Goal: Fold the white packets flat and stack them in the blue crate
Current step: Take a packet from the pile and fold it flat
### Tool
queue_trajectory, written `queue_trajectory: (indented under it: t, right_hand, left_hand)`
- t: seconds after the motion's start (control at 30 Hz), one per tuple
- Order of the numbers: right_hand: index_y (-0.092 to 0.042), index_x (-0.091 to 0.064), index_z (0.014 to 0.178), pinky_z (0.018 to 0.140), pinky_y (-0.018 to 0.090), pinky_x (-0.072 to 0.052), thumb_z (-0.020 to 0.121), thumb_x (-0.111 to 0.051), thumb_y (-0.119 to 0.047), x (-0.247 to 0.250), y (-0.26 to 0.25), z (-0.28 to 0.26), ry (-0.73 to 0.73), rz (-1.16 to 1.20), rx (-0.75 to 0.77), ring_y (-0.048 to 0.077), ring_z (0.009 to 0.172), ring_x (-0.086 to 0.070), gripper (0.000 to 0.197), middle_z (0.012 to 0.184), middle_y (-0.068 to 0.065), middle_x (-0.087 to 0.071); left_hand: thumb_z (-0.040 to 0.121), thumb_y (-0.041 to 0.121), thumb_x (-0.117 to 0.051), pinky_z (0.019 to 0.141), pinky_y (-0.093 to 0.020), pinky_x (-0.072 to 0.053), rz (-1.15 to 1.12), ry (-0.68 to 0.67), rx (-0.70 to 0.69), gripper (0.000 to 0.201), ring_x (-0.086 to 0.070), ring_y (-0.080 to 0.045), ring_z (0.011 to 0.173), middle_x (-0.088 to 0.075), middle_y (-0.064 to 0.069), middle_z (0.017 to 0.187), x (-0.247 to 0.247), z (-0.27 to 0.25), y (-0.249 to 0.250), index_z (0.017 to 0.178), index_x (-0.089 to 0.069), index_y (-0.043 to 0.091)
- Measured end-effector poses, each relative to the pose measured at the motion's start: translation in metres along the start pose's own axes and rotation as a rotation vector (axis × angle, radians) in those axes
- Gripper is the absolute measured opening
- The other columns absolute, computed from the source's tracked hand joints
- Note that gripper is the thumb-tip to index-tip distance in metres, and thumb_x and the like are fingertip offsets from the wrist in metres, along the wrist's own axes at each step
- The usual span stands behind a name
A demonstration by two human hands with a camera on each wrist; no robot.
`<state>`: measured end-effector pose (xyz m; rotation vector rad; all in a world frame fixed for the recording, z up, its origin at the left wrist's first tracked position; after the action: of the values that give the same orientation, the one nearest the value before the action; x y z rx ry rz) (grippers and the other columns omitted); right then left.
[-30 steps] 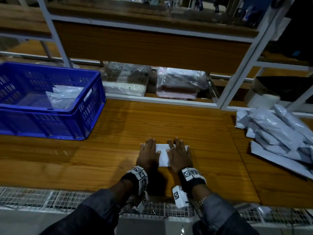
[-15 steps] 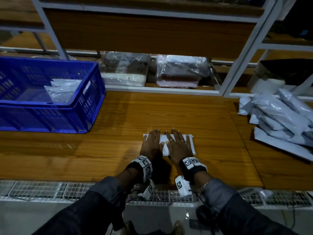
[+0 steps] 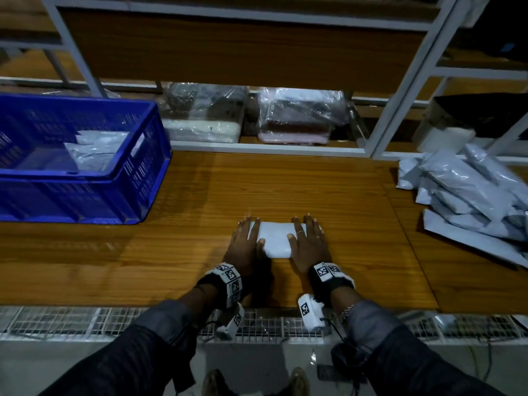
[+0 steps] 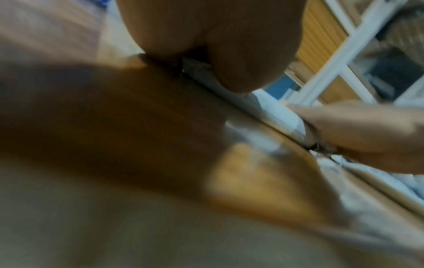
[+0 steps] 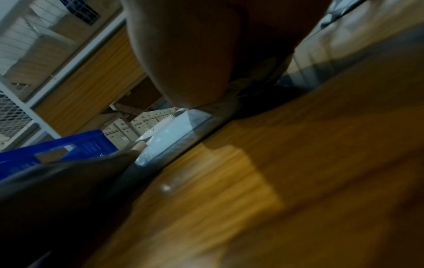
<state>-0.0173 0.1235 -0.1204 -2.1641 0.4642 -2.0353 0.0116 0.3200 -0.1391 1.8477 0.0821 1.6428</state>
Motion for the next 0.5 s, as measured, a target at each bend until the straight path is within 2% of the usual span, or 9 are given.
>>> queue_trajectory:
  t: [0.07, 0.13, 0.23, 0.27, 0.33, 0.37, 0.43, 0.5]
  right_hand:
    - [-0.028, -0.007, 0.162, 0.125, 0.046, 0.004, 0.107, -0.02, -0.049, 0.006, -0.001, 0.0, -0.02, -0.047, 0.014, 0.026, 0.156, 0.007, 0.06, 0.169, 0.005, 0.007]
    - [-0.028, -0.008, 0.162, 0.124, 0.049, 0.007, 0.108, -0.02, -0.046, 0.011, -0.009, -0.003, -0.042, -0.08, 0.056, 0.025, 0.156, 0.006, 0.058, 0.169, 0.001, 0.004]
    - [-0.032, -0.011, 0.161, 0.122, 0.052, 0.009, 0.108, -0.02, -0.043, 0.008, -0.026, -0.01, -0.025, -0.117, 0.15, 0.023, 0.156, 0.005, 0.055, 0.169, -0.003, 0.001]
    - [-0.034, -0.01, 0.161, 0.122, 0.053, 0.01, 0.107, -0.017, -0.042, 0.005, -0.028, -0.013, -0.007, -0.127, 0.155, 0.022, 0.156, 0.004, 0.055, 0.169, -0.004, 0.001]
    - [-0.036, -0.01, 0.16, 0.121, 0.053, 0.012, 0.102, -0.008, -0.044, 0.001, -0.028, -0.016, 0.043, -0.154, 0.153, 0.021, 0.156, 0.001, 0.059, 0.169, -0.005, -0.002]
    - [-0.036, -0.011, 0.16, 0.122, 0.053, 0.013, 0.101, -0.007, -0.044, -0.001, -0.028, -0.016, 0.05, -0.16, 0.148, 0.021, 0.156, 0.0, 0.06, 0.169, -0.005, -0.004]
    - [-0.036, -0.013, 0.16, 0.122, 0.052, 0.013, 0.103, -0.016, -0.042, -0.005, -0.028, -0.016, 0.054, -0.167, 0.141, 0.02, 0.156, -0.003, 0.058, 0.169, -0.005, -0.005]
    - [-0.036, -0.012, 0.16, 0.122, 0.053, 0.012, 0.104, -0.022, -0.04, -0.006, -0.029, -0.016, 0.077, -0.174, 0.13, 0.02, 0.156, -0.002, 0.057, 0.169, -0.005, -0.004]
  left_hand:
    - [0.091, 0.062, -0.003, 0.122, -0.055, -0.011, 0.085, -0.074, 0.058, 0.086, -0.011, -0.039, 0.153, -0.009, -0.018, 0.167, 0.004, 0.008, -0.001, 0.161, -0.013, 0.015]
    - [0.096, 0.057, -0.01, 0.122, -0.055, -0.01, 0.124, -0.1, 0.088, 0.079, -0.014, -0.038, 0.153, -0.013, -0.017, 0.167, 0.006, 0.012, 0.006, 0.16, -0.015, 0.011]
    - [0.1, 0.043, -0.019, 0.116, -0.062, -0.025, 0.222, -0.05, 0.016, 0.069, -0.037, -0.036, 0.145, -0.033, -0.019, 0.16, 0.004, 0.013, 0.029, 0.153, -0.034, 0.0]
    - [0.097, 0.041, -0.019, 0.111, -0.064, -0.031, 0.255, -0.052, 0.013, 0.07, -0.044, -0.035, 0.141, -0.04, -0.019, 0.156, -0.001, 0.012, 0.032, 0.15, -0.04, 0.0]
    - [0.094, 0.036, -0.029, 0.106, -0.063, -0.04, 0.278, -0.032, -0.005, 0.064, -0.053, -0.031, 0.135, -0.051, -0.016, 0.149, -0.008, 0.008, 0.032, 0.144, -0.052, 0.003]
    - [0.093, 0.034, -0.034, 0.106, -0.061, -0.04, 0.274, -0.04, -0.016, 0.062, -0.053, -0.029, 0.135, -0.052, -0.014, 0.149, -0.009, 0.005, 0.032, 0.144, -0.053, 0.004]
    - [0.094, 0.033, -0.037, 0.108, -0.059, -0.04, 0.251, -0.039, -0.052, 0.06, -0.052, -0.027, 0.137, -0.051, -0.013, 0.15, -0.011, 0.004, 0.03, 0.145, -0.052, 0.007]
    - [0.092, 0.033, -0.038, 0.104, -0.058, -0.044, 0.242, -0.027, -0.062, 0.06, -0.055, -0.027, 0.133, -0.054, -0.013, 0.147, -0.008, 0.005, 0.032, 0.146, -0.049, 0.009]
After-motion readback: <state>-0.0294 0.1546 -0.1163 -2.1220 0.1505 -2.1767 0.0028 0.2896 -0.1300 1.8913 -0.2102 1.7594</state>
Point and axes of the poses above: each hand's wrist, its own z-axis towards the middle knuckle, its own x-axis out of the back of the hand, y = z × x, the point moved 4 cm from there along z, towards the middle knuckle
